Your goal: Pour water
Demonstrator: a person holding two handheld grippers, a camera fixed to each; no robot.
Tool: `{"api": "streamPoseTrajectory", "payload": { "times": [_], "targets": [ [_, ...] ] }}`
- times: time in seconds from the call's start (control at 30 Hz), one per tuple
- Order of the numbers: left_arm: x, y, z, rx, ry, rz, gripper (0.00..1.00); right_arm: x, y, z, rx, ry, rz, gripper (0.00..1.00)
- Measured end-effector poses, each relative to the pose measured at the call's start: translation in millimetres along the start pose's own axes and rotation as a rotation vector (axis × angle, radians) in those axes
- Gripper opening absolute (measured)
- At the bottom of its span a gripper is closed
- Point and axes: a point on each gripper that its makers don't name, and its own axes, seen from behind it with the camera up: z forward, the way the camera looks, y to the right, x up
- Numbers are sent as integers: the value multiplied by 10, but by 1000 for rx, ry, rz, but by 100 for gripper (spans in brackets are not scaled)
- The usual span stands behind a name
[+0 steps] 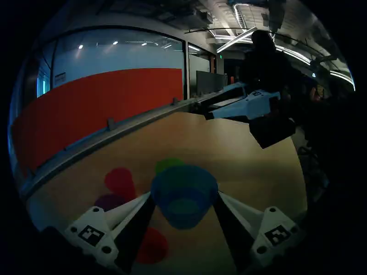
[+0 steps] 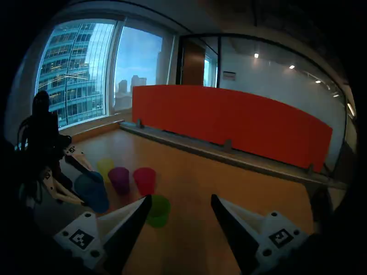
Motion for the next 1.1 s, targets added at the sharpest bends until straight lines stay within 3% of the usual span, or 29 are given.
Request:
{"api": "streamPoseTrajectory", "payload": {
  "times": [0.27, 0.57, 1.1],
  "targets": [
    [248, -180, -175, 48, 51, 3, 84, -26, -26, 28, 9, -4, 0, 100],
    [471, -252, -372, 76, 112, -1, 85, -67, -74, 65, 23, -12, -9, 99],
    [598, -418, -647, 131, 166, -31, 85, -160, -193, 166, 58, -29, -19, 100]
  ]
}}
